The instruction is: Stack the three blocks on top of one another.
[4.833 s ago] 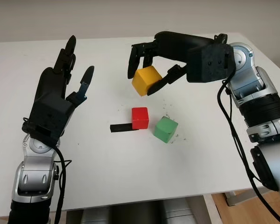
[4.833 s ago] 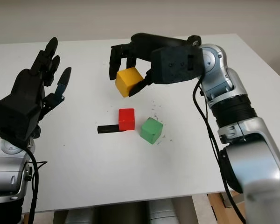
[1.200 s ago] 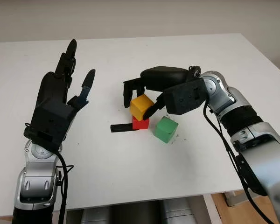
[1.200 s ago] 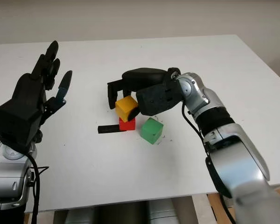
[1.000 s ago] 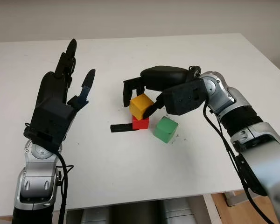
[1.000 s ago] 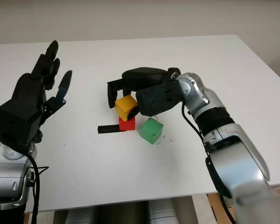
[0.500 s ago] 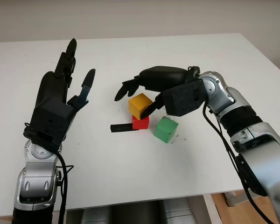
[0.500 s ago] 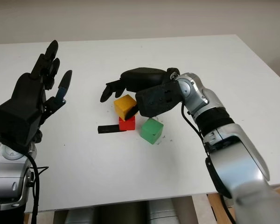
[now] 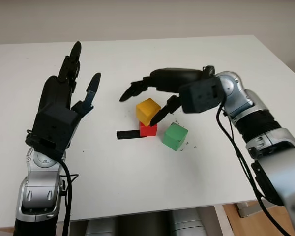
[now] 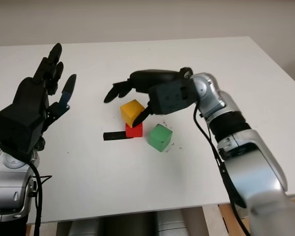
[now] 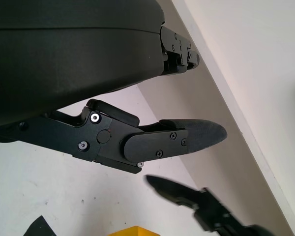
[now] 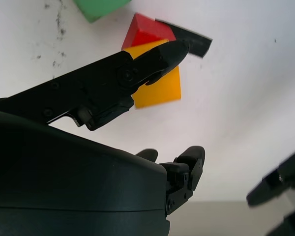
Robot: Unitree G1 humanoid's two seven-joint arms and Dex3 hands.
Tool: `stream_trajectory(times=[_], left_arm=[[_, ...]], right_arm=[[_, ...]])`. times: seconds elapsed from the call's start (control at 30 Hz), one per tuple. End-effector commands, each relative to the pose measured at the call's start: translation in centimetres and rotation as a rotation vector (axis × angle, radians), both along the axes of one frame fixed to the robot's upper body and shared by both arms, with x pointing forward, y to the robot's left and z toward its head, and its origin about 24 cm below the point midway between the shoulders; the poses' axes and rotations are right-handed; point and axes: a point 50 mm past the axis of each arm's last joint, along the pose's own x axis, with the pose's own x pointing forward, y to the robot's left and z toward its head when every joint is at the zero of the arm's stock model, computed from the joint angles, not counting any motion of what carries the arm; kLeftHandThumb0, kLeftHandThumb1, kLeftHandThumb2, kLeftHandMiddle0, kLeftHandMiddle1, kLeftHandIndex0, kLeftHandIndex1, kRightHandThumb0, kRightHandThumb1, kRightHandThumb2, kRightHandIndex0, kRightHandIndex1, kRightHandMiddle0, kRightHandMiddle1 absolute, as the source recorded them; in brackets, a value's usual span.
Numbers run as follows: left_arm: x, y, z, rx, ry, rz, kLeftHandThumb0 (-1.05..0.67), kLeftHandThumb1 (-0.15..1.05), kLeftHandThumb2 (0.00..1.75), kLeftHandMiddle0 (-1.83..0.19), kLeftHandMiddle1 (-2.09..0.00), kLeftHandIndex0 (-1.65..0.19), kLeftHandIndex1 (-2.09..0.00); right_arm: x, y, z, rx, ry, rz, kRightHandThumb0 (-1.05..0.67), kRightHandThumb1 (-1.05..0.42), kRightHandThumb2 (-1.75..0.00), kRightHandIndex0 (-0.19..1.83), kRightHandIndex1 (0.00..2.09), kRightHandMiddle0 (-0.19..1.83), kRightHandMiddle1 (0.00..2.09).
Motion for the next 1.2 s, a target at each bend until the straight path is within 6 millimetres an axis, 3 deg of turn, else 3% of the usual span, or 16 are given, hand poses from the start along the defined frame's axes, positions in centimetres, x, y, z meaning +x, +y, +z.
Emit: stream_trajectory(times=[0.0,0.23,0.53,0.9,1.17], left_arm=[[-0.2,0.2,0.1,0.012,-0.014,0.007,-0.63,1.05,0.52,-0.14,-0.06,-0.1,-0.07],[-0.4,0.3,0.1,0.007,-0.011,0.008,-0.64,1.05,0.52,-0.14,-0.06,-0.1,-0.07],[-0.2,0.3,0.2,0.007,-0.01,0.001,-0.62,1.05,0.52,-0.14,-0.05,-0.1,-0.07],[0.0,0.4,0.3,0.011,-0.006,-0.008,-0.62,1.05,0.51,-0.11,-0.05,-0.09,-0.06],[0.0,0.4,0.4,0.001,-0.007,-0.014,-0.62,1.05,0.5,-0.11,-0.05,-0.09,-0.06]], right_arm=[[-0.2,-1.1,2.6,0.044,-0.05,-0.023,-0.64,-0.84,-0.06,0.06,0.33,0.12,0.34],[-1.4,-4.8,5.1,0.136,-0.097,-0.082,-0.61,-0.84,-0.05,0.06,0.28,0.11,0.3],[-3.8,-8.1,5.6,0.143,-0.139,-0.139,-0.57,-0.84,-0.05,0.1,0.22,0.17,0.26],[-5.3,-10.2,5.4,0.051,-0.169,-0.182,-0.58,-0.85,-0.05,0.23,0.18,0.28,0.22],[-5.6,-10.2,4.6,-0.057,-0.139,-0.171,-0.54,-0.86,-0.06,0.32,0.18,0.32,0.19]])
